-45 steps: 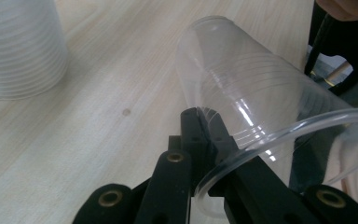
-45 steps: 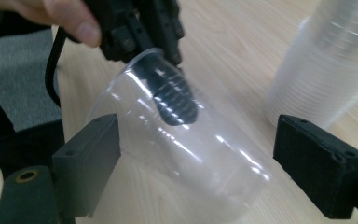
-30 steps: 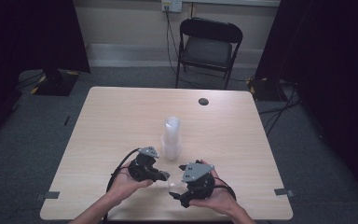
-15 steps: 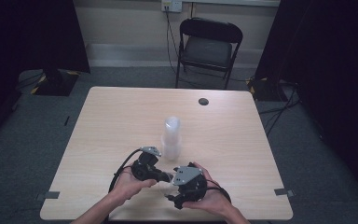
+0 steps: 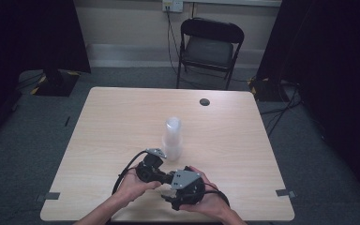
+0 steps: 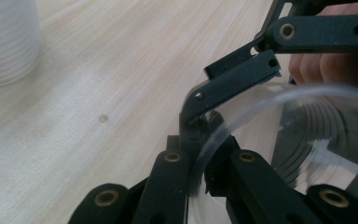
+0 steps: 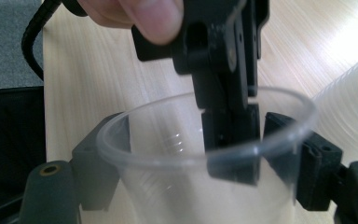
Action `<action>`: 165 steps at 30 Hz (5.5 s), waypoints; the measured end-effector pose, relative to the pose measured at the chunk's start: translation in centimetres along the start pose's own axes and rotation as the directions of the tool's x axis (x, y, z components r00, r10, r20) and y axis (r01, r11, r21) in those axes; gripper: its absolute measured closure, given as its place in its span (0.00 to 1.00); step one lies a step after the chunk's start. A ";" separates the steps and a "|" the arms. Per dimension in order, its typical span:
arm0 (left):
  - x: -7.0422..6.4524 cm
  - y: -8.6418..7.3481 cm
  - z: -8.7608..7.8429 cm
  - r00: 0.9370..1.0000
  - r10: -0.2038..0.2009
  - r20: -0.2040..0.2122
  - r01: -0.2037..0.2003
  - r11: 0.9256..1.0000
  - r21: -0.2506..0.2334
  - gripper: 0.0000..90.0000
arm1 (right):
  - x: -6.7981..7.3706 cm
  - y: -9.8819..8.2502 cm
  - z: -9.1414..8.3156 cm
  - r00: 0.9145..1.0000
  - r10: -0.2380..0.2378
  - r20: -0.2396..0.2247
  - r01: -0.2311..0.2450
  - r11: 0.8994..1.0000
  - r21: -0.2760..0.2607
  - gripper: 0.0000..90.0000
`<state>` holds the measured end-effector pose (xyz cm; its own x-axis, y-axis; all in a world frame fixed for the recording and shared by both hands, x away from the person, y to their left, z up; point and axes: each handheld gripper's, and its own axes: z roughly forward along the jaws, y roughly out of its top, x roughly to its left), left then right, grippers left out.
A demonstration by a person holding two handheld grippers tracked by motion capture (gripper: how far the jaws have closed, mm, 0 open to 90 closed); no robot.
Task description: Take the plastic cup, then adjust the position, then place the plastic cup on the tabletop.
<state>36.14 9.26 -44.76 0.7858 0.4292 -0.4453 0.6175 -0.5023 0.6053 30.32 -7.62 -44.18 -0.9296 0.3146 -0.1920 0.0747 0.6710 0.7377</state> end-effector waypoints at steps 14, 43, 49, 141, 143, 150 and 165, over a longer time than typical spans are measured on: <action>0.0 0.0 0.1 1.000 -0.020 0.001 0.020 1.000 0.002 0.97 | 0.0 0.4 -0.6 0.999 0.012 0.037 -0.011 0.999 -0.034 0.31; 0.0 -0.3 -1.0 1.000 -0.024 -0.017 0.021 0.988 -0.154 0.81 | -1.5 -0.1 -1.5 0.991 0.106 0.079 -0.102 0.993 -0.056 0.33; -0.2 -0.3 -1.6 0.999 -0.006 -0.037 -0.002 0.976 -0.217 0.79 | -2.0 -0.3 -1.8 0.988 0.122 0.095 -0.117 0.991 -0.061 0.33; 2.7 -6.3 -6.3 0.899 -0.066 -0.434 -0.065 0.958 -0.279 0.25 | -12.3 -3.5 -5.4 0.817 0.498 0.289 -0.438 0.864 -0.249 0.33; 2.8 -6.3 -6.3 0.898 -0.063 -0.435 -0.066 0.959 -0.275 0.25 | -12.5 -3.5 -5.4 0.817 0.497 0.294 -0.435 0.864 -0.253 0.33; 2.8 -6.4 -6.2 0.898 -0.053 -0.437 -0.074 0.960 -0.269 0.25 | -14.4 -3.7 -4.9 0.791 0.516 0.330 -0.447 0.855 -0.264 0.33; 3.8 -6.5 -6.0 0.905 -0.065 -0.420 -0.050 0.965 -0.257 0.26 | -18.4 -3.5 -2.7 0.737 0.582 0.345 -0.507 0.813 -0.287 0.33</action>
<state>34.86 18.64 -46.41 0.6560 0.7364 -0.1654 0.5471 -0.3130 0.7764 46.23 -17.58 -41.46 -0.5170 0.8535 0.0646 0.4288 0.1929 0.8826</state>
